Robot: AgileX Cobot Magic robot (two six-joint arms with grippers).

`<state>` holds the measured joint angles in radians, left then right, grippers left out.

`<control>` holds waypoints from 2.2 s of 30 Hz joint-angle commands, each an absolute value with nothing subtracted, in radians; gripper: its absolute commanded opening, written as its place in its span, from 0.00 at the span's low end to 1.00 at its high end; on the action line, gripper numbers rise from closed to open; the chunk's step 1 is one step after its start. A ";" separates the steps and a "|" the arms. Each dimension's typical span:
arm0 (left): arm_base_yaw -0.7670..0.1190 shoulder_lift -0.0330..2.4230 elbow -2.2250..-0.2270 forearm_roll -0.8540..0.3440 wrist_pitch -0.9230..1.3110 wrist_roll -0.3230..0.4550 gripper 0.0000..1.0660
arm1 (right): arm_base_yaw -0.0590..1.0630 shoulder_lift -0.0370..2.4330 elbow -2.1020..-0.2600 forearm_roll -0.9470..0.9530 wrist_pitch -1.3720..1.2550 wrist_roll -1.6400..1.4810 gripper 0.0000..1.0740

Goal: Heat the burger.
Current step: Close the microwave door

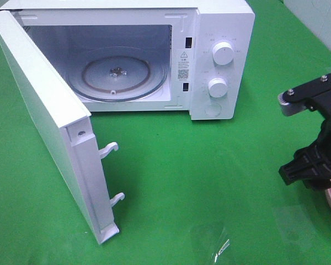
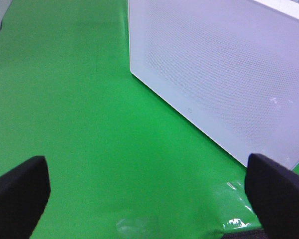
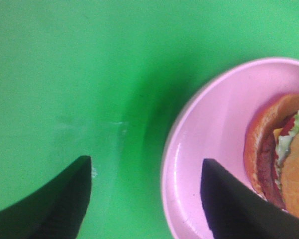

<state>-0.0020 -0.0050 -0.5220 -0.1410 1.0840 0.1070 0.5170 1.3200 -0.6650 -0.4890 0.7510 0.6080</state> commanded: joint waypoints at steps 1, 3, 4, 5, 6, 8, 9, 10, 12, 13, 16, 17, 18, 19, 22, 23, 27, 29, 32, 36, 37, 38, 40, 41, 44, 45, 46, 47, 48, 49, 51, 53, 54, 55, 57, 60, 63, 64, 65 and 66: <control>0.001 -0.021 -0.521 -0.141 1.075 0.109 0.92 | 0.515 1.215 -0.669 -0.411 0.762 0.486 0.63; 0.001 -0.021 -0.521 -0.141 1.075 0.109 0.92 | 0.515 1.116 -0.669 -0.358 0.763 0.411 0.67; 0.001 -0.021 -0.521 -0.141 1.075 0.109 0.92 | 0.515 1.037 -0.669 -0.301 0.774 0.347 0.72; 0.001 -0.021 -0.521 -0.141 1.075 0.109 0.92 | 0.515 0.968 -0.669 -0.258 0.790 0.291 0.74; 0.001 -0.021 -0.521 -0.141 1.075 0.109 0.92 | 0.515 0.968 -0.669 -0.258 0.790 0.291 0.74; 0.001 -0.021 -0.521 -0.141 1.075 0.109 0.92 | 0.515 0.933 -0.669 -0.236 0.803 0.265 0.75; 0.001 -0.021 -0.521 -0.141 1.075 0.109 0.92 | 0.515 0.868 -0.669 -0.207 0.827 0.225 0.74; 0.001 -0.021 -0.521 -0.141 1.075 0.109 0.92 | 0.515 0.868 -0.669 -0.207 0.827 0.225 0.74; 0.001 -0.021 -0.521 -0.141 1.075 0.109 0.92 | 0.515 0.810 -0.669 -0.190 0.861 0.200 0.74; 0.001 -0.021 -0.521 -0.141 1.075 0.109 0.92 | 0.515 0.759 -0.669 -0.185 0.893 0.196 0.73; 0.001 -0.021 -0.521 -0.141 1.075 0.109 0.92 | 0.515 0.682 -0.669 -0.183 0.921 0.200 0.73; 0.001 -0.021 -0.521 -0.141 1.075 0.109 0.92 | 0.515 0.682 -0.669 -0.183 0.921 0.200 0.73; 0.001 -0.021 -0.521 -0.141 1.075 0.109 0.92 | 0.515 0.635 -0.669 -0.182 0.939 0.203 0.73; 0.001 -0.021 -0.521 -0.141 1.075 0.109 0.92 | 0.515 0.635 -0.669 -0.182 0.939 0.203 0.73; 0.001 -0.021 -0.521 -0.141 1.075 0.109 0.92 | 0.515 0.549 -0.669 -0.182 0.990 0.223 0.72; 0.001 -0.021 -0.521 -0.141 1.075 0.109 0.92 | 0.515 0.516 -0.664 -0.182 1.012 0.233 0.72; 0.001 -0.021 -0.521 -0.141 1.075 0.109 0.92 | 0.512 0.446 -0.641 -0.182 1.023 0.234 0.71; 0.001 -0.021 -0.521 -0.141 1.075 0.109 0.92 | 0.511 0.401 -0.621 -0.184 1.027 0.234 0.71; 0.001 -0.021 -0.521 -0.141 1.075 0.109 0.92 | 0.481 0.366 -0.602 -0.177 1.027 0.234 0.71; 0.001 -0.021 -0.521 -0.141 1.075 0.109 0.92 | 0.336 0.249 -0.557 -0.119 1.023 0.153 0.71; 0.001 -0.021 -0.521 -0.141 1.075 0.109 0.92 | 0.336 0.249 -0.557 -0.119 1.023 0.153 0.71; 0.001 -0.021 -0.521 -0.141 1.075 0.109 0.92 | 0.292 0.208 -0.549 -0.095 1.016 0.110 0.71; 0.001 -0.021 -0.521 -0.141 1.075 0.109 0.92 | 0.254 0.162 -0.541 -0.067 1.005 0.080 0.71; 0.001 -0.021 -0.521 -0.141 1.075 0.109 0.92 | 0.254 0.162 -0.541 -0.067 1.005 0.080 0.71; 0.001 -0.021 -0.521 -0.141 1.075 0.109 0.92 | 0.210 0.102 -0.529 -0.045 0.997 0.066 0.71; 0.001 -0.021 -0.521 -0.141 1.075 0.109 0.92 | 0.182 0.069 -0.521 -0.048 0.997 0.060 0.71; 0.001 -0.021 -0.521 -0.141 1.075 0.109 0.92 | 0.182 0.069 -0.521 -0.048 0.997 0.060 0.71; 0.001 -0.021 -0.521 -0.141 1.075 0.109 0.92 | 0.155 0.036 -0.511 -0.052 0.991 0.057 0.71; 0.001 -0.021 -0.521 -0.141 1.075 0.109 0.92 | 0.155 0.036 -0.511 -0.052 0.991 0.057 0.71; 0.001 -0.021 -0.521 -0.141 1.075 0.109 0.92 | 0.139 0.009 -0.509 -0.052 0.986 0.057 0.71; 0.001 -0.021 -0.521 -0.141 1.075 0.109 0.92 | 0.124 -0.020 -0.507 -0.052 0.984 0.057 0.71; 0.001 -0.021 -0.521 -0.141 1.075 0.109 0.92 | 0.118 -0.031 -0.501 -0.052 0.976 0.057 0.71; 0.001 -0.021 -0.521 -0.141 1.075 0.109 0.92 | 0.108 -0.030 -0.497 -0.045 0.967 0.066 0.71; 0.001 -0.021 -0.521 -0.141 1.075 0.109 0.92 | 0.108 -0.030 -0.497 -0.045 0.967 0.066 0.71; 0.001 -0.019 -0.521 -0.141 1.075 0.109 0.92 | 0.105 -0.030 -0.493 -0.043 0.960 0.071 0.71; 0.001 -0.016 -0.521 -0.140 1.075 0.109 0.92 | 0.105 -0.030 -0.491 -0.042 0.958 0.073 0.71; 0.001 -0.009 -0.521 -0.141 1.075 0.109 0.92 | 0.105 -0.030 -0.491 -0.042 0.958 0.073 0.71; 0.001 -0.009 -0.521 -0.141 1.075 0.109 0.92 | 0.105 -0.030 -0.491 -0.042 0.958 0.073 0.71; 0.001 -0.009 -0.521 -0.141 1.075 0.109 0.92 | 0.105 -0.030 -0.491 -0.042 0.958 0.073 0.71; 0.001 -0.009 -0.521 -0.141 1.075 0.109 0.92 | 0.105 -0.030 -0.491 -0.042 0.958 0.073 0.71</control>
